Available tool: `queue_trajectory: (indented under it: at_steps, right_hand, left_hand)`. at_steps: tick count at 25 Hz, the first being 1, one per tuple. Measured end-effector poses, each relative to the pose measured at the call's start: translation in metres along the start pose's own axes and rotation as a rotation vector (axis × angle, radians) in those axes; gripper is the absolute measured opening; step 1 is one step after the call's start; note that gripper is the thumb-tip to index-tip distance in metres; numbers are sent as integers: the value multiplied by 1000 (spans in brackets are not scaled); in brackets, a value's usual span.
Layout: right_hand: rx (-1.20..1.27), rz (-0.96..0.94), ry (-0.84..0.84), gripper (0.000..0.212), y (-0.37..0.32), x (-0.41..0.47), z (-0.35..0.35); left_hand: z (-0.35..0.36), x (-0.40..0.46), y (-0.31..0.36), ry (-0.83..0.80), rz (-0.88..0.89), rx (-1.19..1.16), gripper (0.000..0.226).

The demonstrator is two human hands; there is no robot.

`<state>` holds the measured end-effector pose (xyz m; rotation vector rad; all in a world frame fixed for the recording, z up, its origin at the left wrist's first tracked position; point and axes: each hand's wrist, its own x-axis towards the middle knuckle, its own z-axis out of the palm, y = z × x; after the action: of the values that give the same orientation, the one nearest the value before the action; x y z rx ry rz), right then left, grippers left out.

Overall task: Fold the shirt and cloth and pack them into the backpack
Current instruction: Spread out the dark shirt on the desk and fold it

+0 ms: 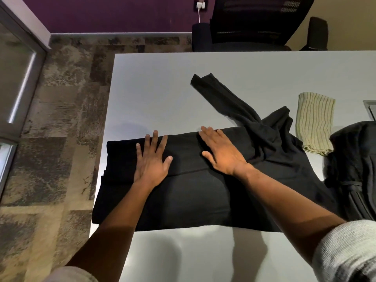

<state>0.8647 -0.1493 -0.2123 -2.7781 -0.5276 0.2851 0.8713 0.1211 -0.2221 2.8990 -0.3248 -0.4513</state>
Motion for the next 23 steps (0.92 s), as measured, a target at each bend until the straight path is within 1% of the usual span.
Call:
queue_trajectory:
  at_steps: [2, 4, 7, 8, 10, 11, 13, 15, 16, 17, 19, 21, 23]
  right_hand:
    - [9, -12, -40, 69, -19, 12, 13]
    - [-8, 40, -68, 70, -21, 19, 25]
    - [-38, 234, 29, 76, 13, 8, 24]
    - [-40, 300, 40, 76, 27, 1, 20]
    - [-43, 388, 8, 77, 46, -10, 10]
    - [-52, 401, -7, 78, 46, -11, 7]
    - [-35, 358, 17, 78, 26, -4, 4]
    - [17, 243, -8, 77, -5, 9, 15]
    - [26, 204, -37, 76, -16, 12, 22]
    - [13, 198, -44, 76, -19, 12, 27]
    - [-40, 249, 5, 76, -1, 4, 28]
    - [-78, 315, 34, 78, 32, -16, 22]
    - [-63, 349, 9, 82, 57, -35, 10]
  left_hand:
    - [6, 1, -5, 6, -47, 30, 81]
    - [9, 1, -22, 28, -98, 43, 90]
    - [6, 2, -60, 49, -147, 77, 99]
    - [4, 0, -73, 45, -159, 82, 100]
    - [-1, -2, -86, 28, -190, 91, 97]
    - [-3, -2, -83, 25, -220, 84, 92]
    - [-5, 1, -54, 88, -243, 61, 80]
    - [1, 4, -9, 102, -126, 14, 73]
    - [9, 4, 12, 88, -57, 2, 70]
    - [18, 5, 25, 73, -28, 12, 70]
    - [23, 8, 19, 52, -86, 47, 73]
    - [21, 4, -13, 45, -150, 75, 76]
    - [12, -6, -54, 51, -198, 92, 80]
